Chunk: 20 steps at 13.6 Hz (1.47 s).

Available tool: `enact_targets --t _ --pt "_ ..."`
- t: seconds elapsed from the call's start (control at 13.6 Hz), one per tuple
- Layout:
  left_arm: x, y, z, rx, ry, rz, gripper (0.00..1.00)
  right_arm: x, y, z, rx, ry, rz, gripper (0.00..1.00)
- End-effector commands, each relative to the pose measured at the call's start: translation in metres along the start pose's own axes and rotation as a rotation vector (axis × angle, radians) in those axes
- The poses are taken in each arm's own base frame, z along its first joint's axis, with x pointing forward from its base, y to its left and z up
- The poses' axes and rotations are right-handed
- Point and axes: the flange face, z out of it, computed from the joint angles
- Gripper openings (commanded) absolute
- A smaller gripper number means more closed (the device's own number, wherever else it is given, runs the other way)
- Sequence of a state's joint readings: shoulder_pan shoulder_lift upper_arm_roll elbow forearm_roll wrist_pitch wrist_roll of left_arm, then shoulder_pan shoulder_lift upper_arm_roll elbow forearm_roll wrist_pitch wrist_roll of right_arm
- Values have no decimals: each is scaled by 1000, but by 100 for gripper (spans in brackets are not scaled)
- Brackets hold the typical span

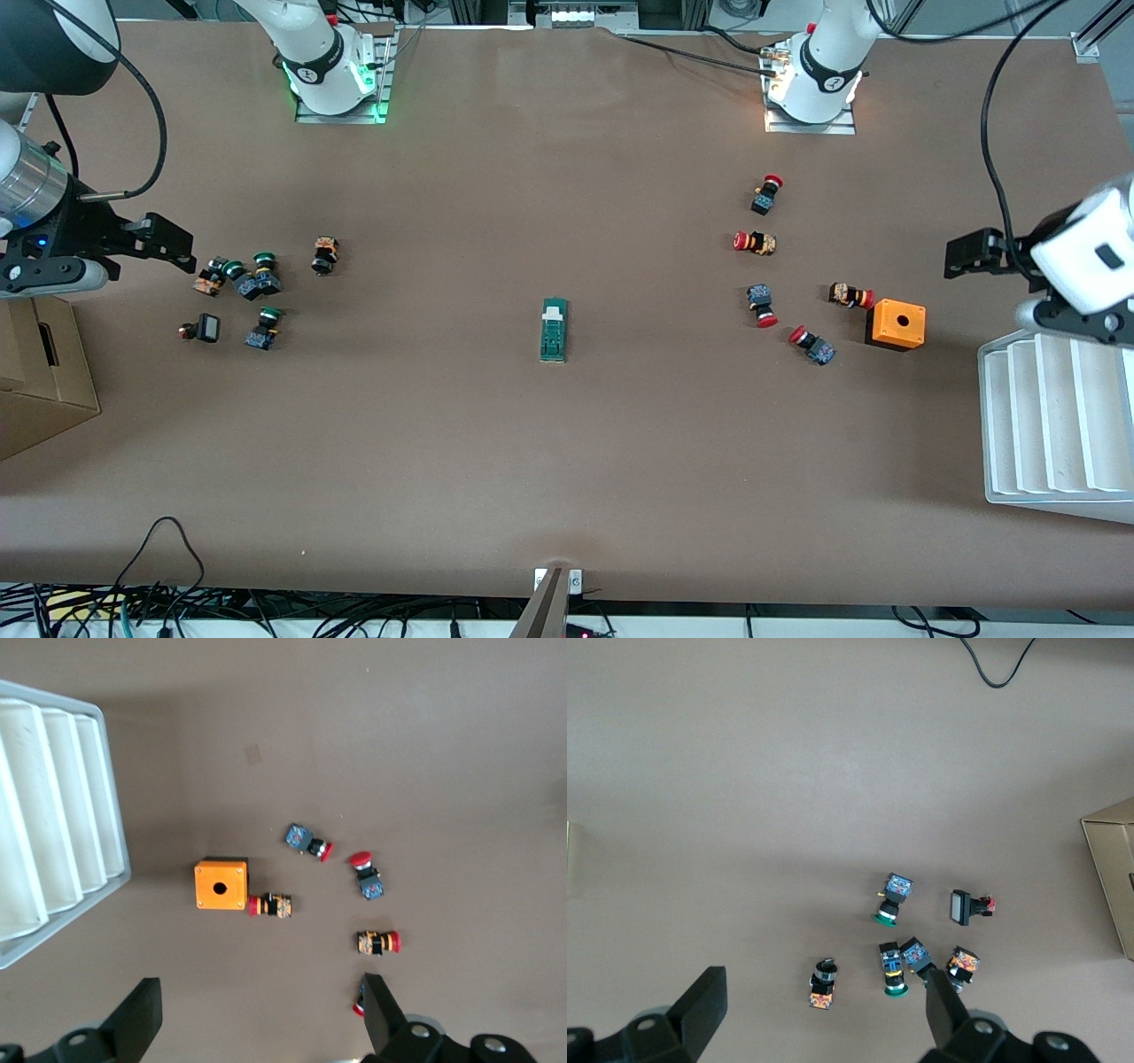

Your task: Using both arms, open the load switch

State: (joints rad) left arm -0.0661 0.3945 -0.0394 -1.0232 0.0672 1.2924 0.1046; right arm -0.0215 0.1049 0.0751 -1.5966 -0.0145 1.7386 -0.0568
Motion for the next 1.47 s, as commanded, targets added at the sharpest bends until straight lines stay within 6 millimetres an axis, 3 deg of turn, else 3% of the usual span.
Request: enact_targets --t 0.0,0.22,0.51,0.81,0.95,1.1,1.39 --pt "-28 7 7 12 37 20 100 -1 3 -6 -9 11 -14 99" --pt "-38 -10 13 3 91 65 100 -1 4 -6 -11 11 -12 99" --pt "-50 -25 42 -49 162 29 100 -1 5 -6 -11 10 -11 99" --pt "-55 -65 64 -68 161 -38 100 -1 4 -7 -9 11 -15 99" --pt "-56 -66 75 -67 182 -42 100 -1 4 -7 -9 11 -17 99" --pt "-55 -54 81 -61 209 -35 100 -1 4 -7 -9 11 -15 99" --pt "-54 -40 82 -53 186 -63 100 -1 4 -7 -9 11 -15 99"
